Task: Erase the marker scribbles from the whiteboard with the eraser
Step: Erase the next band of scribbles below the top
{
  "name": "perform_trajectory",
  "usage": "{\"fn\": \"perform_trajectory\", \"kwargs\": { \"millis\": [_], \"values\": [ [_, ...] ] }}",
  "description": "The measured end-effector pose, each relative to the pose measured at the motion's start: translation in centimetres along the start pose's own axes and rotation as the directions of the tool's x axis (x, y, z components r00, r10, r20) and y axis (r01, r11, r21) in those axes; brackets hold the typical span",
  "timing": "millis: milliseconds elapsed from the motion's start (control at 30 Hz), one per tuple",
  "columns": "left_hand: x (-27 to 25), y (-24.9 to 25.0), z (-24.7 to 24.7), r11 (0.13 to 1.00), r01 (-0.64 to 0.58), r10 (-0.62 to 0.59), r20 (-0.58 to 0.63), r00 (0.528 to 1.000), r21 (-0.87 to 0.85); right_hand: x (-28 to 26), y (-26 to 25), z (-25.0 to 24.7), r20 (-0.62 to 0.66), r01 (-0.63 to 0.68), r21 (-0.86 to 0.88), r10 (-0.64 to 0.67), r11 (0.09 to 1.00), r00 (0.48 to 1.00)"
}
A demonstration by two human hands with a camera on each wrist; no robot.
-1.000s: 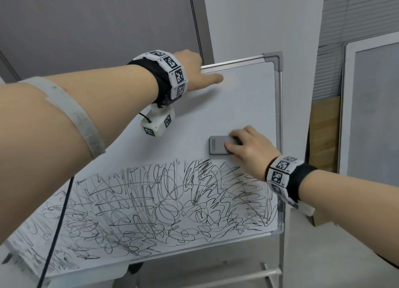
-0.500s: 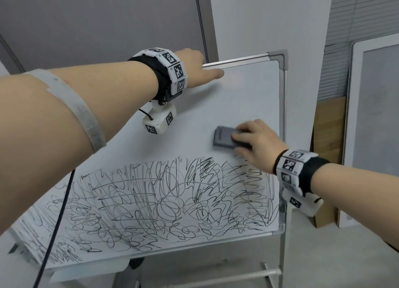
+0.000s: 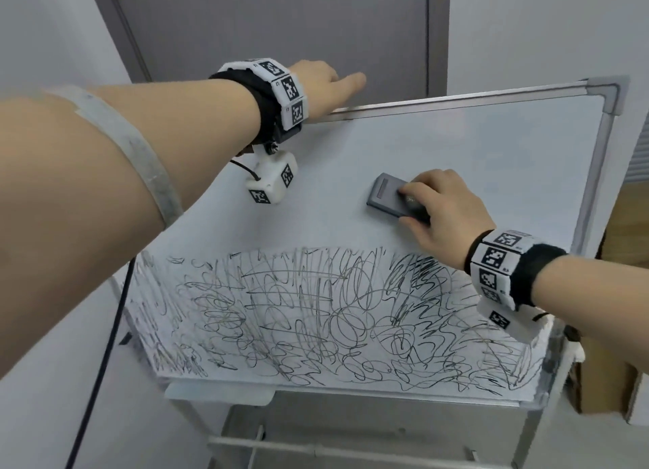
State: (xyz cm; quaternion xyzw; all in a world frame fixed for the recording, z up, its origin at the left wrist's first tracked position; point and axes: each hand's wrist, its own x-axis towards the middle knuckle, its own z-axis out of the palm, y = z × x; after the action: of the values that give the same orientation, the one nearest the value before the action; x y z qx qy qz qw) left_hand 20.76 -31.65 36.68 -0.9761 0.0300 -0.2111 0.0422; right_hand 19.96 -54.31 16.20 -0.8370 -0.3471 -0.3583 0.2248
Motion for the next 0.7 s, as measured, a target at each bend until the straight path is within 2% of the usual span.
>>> {"fn": "perform_trajectory", "kwargs": {
  "millis": [133,300,433,567,700],
  "values": [
    [-3.8,-7.9,-0.9,0.998,0.039,-0.040,0.025,0.999,0.046,2.4,-4.2,3.0,0.022,0.028,-0.028,-0.027,0.999,0.999],
    [-9.3,-19.2,-1.4,0.995,0.071,-0.071,0.009,0.997,0.070,6.8,-11.9,8.1,0.039,0.030,-0.051,-0.028,0.998,0.999],
    [-13.8,-29.0,-0.5,0.980,0.184,-0.181,-0.047,0.982,0.079,10.7,-18.0,11.6,0.050,0.061,-0.091,-0.056,0.994,0.997],
    [-17.9,-37.2,2.3,0.938,0.346,-0.345,-0.035,0.938,0.004,13.7,-22.2,14.3,0.053,0.050,-0.109,-0.044,0.993,0.998],
    [-21.1,-42.0,6.0,0.841,0.518,-0.513,0.079,0.855,-0.154,16.0,-25.1,16.7,0.070,0.073,-0.134,-0.064,0.988,0.996]
  ]
}}
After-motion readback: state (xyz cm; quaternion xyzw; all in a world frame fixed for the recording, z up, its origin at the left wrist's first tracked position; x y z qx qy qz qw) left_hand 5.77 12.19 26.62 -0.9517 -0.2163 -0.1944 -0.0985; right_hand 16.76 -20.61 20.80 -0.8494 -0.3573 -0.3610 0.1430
